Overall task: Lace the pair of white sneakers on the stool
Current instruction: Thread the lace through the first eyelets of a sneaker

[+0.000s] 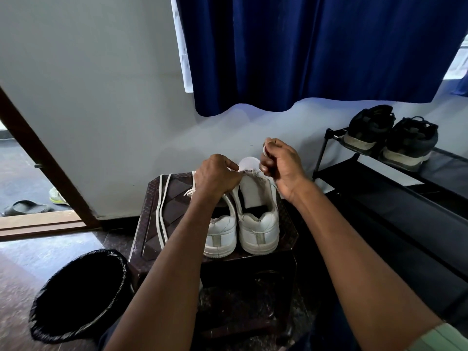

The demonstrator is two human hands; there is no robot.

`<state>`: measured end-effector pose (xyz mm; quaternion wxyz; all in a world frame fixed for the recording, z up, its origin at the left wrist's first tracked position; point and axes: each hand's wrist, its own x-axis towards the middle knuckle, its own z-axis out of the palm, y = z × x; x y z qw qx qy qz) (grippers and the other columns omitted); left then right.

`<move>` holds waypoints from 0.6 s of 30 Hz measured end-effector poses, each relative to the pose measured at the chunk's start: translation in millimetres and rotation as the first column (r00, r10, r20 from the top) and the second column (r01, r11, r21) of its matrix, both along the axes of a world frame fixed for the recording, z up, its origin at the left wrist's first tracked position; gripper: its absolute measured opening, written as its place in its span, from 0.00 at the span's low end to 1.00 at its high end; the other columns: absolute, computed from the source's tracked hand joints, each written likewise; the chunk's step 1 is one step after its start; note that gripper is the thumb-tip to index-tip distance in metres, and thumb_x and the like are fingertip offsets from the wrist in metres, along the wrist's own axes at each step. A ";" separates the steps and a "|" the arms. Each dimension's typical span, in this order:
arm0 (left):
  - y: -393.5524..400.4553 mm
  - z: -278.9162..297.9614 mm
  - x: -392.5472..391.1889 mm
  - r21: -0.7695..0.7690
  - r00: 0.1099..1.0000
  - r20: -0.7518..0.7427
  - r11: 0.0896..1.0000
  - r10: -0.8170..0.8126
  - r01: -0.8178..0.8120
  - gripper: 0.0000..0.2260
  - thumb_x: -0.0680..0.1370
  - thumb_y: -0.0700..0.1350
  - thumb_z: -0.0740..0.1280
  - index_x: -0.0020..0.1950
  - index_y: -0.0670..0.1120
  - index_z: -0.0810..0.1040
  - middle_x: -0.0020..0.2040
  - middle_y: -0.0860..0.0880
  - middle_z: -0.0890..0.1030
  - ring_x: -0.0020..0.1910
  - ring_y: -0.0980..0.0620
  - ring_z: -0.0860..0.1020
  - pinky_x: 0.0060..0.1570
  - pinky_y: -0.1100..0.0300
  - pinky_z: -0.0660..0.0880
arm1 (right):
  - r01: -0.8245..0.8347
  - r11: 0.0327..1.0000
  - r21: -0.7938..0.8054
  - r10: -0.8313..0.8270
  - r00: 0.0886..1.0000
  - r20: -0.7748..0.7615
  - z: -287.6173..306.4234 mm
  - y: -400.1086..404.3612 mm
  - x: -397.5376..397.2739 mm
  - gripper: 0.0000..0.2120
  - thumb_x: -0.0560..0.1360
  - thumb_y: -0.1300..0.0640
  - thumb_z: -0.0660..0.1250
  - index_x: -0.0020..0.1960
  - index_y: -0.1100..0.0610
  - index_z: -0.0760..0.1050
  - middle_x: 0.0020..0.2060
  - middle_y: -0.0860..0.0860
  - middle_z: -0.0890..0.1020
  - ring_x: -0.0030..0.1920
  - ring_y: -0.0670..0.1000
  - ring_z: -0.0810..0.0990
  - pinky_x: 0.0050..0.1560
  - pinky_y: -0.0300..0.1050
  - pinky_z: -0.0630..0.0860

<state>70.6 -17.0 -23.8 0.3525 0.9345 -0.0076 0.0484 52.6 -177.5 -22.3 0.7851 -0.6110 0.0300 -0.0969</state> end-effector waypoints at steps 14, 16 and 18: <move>0.3 -0.2 1.1 0.021 1.000 -0.006 1.000 -0.018 0.018 0.09 0.69 0.51 0.76 0.49 0.56 0.85 0.40 0.55 0.82 0.50 0.48 0.83 0.50 0.57 0.77 | 0.095 0.903 -0.420 -0.072 0.995 0.071 -8.4 0.7 3.6 0.07 0.82 0.59 0.67 0.45 0.54 0.80 0.44 0.50 0.86 0.34 0.42 0.76 0.37 0.35 0.71; 0.0 -0.5 1.5 0.012 1.000 -0.011 1.000 -0.017 0.017 0.09 0.69 0.52 0.76 0.48 0.57 0.85 0.42 0.55 0.83 0.50 0.49 0.83 0.51 0.57 0.77 | 0.104 0.765 -0.636 -0.056 0.994 0.096 -12.6 -1.6 3.3 0.01 0.78 0.56 0.73 0.47 0.52 0.82 0.42 0.45 0.86 0.42 0.39 0.81 0.45 0.35 0.73; 0.0 -1.7 3.0 0.001 1.000 -0.009 1.000 -0.016 0.016 0.11 0.69 0.57 0.77 0.49 0.57 0.85 0.46 0.53 0.86 0.51 0.50 0.83 0.54 0.55 0.78 | 0.081 0.571 -0.817 -0.010 0.996 0.091 -20.1 2.5 2.4 0.06 0.72 0.53 0.78 0.49 0.50 0.85 0.43 0.44 0.86 0.46 0.43 0.83 0.48 0.39 0.76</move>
